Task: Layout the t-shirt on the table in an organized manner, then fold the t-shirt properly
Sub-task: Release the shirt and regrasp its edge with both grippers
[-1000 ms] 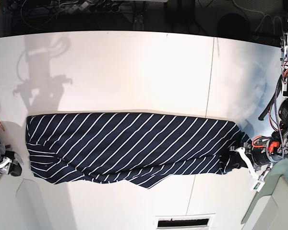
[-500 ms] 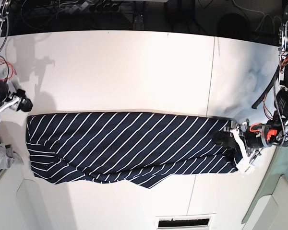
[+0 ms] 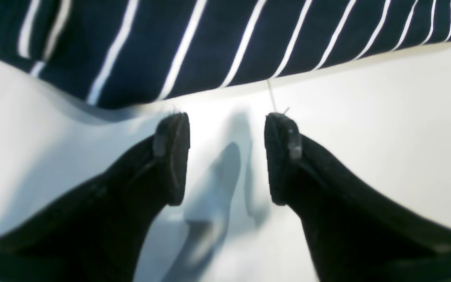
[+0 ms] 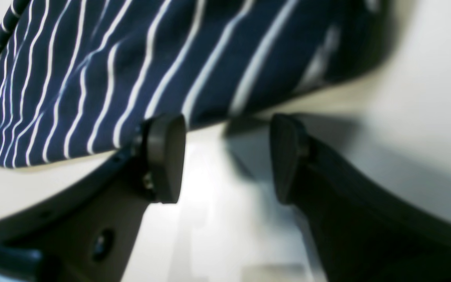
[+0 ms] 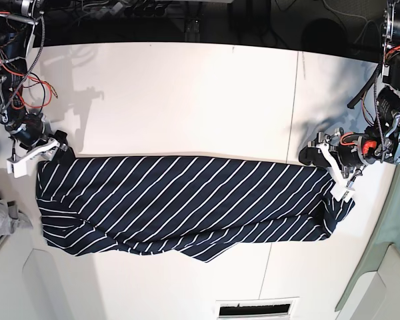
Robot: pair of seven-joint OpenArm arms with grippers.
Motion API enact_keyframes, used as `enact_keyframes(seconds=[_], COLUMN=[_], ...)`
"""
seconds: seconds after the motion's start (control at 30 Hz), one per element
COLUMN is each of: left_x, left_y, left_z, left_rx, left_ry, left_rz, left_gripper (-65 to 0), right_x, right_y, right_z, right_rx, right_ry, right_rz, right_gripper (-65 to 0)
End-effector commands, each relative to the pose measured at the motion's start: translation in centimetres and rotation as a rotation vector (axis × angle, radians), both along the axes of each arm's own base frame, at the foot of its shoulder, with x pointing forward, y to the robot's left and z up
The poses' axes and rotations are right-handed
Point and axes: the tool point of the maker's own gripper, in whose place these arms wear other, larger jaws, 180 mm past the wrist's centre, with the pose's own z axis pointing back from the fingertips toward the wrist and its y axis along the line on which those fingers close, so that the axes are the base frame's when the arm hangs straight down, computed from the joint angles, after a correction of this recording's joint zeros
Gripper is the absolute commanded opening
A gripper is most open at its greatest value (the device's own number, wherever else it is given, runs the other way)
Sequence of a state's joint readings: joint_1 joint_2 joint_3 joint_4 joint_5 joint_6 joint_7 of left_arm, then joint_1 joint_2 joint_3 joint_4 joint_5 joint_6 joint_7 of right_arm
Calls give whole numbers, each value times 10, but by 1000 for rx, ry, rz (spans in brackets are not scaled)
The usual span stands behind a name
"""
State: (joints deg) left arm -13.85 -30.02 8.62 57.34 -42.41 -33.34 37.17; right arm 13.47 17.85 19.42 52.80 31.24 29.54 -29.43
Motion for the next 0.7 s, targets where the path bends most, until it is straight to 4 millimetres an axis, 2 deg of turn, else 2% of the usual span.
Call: enact_keyframes(seconds=[0.0, 0.13, 0.3, 0.33, 0.37, 0.43, 0.47, 0.6, 0.67], left_x=[20, 25, 38, 38, 38, 38, 37, 37, 32], left_y=[-5, -38, -41, -42, -42, -44, -44, -34, -27], left_z=[19, 9, -4, -6, -8, -10, -11, -8, 3], left_rx=[-28, -48, 71, 88, 107, 134, 145, 166, 193], left_ry=[-70, -65, -95, -97, -97, -96, -97, -99, -117], left_rz=[4, 9, 96, 98, 99, 85, 80, 78, 56], left_gripper=[-322, -322, -322, -345, -411, -611, -650, -650, -650], right_x=[17, 36, 49, 49, 48, 46, 45, 47, 41], right_y=[-2, -1, 11, 13, 14, 12, 11, 1, -8], right_z=[14, 19, 15, 14, 12, 10, 10, 23, 30], right_rx=[-1, 31, 78, 78, 71, 55, 48, 18, -17], right_ry=[-41, -42, -18, -13, -8, 1, 3, -36, -34], right_rz=[1, -16, -22, -18, -13, -6, -5, 41, 62], right_gripper=[-307, -307, -316, -357, -419, -593, -650, -650, -650])
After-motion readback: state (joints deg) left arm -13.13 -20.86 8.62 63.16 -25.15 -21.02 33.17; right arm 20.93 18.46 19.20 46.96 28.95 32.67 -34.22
